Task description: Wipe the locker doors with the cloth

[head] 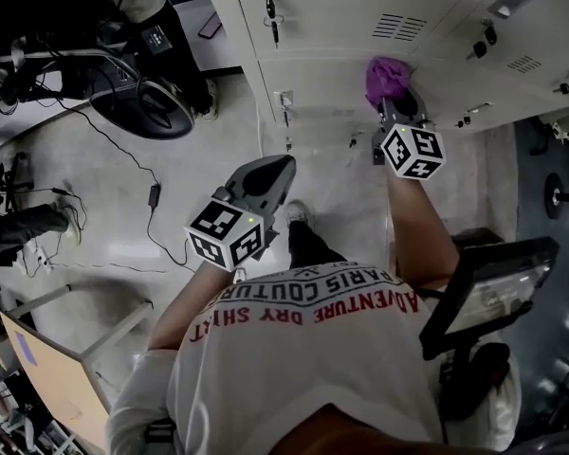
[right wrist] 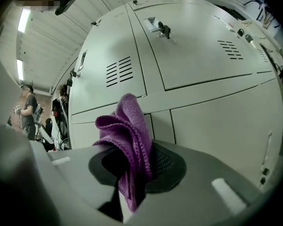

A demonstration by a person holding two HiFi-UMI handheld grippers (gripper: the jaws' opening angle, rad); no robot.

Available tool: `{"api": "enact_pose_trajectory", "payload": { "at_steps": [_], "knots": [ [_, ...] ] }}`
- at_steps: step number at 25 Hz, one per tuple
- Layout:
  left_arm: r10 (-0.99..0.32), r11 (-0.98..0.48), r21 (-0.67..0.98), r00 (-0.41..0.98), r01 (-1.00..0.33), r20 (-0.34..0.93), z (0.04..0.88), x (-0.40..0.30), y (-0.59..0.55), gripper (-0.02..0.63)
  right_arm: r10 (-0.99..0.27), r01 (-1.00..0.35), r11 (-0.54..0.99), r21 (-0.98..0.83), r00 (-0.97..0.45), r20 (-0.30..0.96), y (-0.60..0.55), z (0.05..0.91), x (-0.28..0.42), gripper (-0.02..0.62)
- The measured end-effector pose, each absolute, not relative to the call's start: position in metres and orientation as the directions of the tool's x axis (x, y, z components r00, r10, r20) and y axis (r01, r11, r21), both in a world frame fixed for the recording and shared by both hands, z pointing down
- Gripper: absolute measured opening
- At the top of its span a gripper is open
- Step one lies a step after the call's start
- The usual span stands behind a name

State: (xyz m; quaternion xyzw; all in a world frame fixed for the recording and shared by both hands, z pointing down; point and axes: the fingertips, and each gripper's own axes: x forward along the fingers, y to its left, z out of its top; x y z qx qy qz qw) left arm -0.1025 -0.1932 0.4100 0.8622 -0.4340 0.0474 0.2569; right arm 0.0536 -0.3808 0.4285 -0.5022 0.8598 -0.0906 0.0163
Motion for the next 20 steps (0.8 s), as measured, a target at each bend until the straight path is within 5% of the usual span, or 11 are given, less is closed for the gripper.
{"api": "enact_pose_trajectory", "payload": {
  "at_steps": [14,20],
  "knots": [
    [-0.744,-0.474,0.39,0.596,-0.789,0.302,0.408,-0.117,-0.188,0.002,-0.888,-0.867,0.435,-0.244,-0.458,0.041,-0.379,0.427,0.081,0.074],
    [-0.764,-0.444,0.387,0.567,-0.808,0.308,0.41,-0.134,-0.185,0.002,-0.838,-0.805,0.523,-0.279,-0.546,0.004,-0.352,0.425,0.033,0.074]
  ]
}}
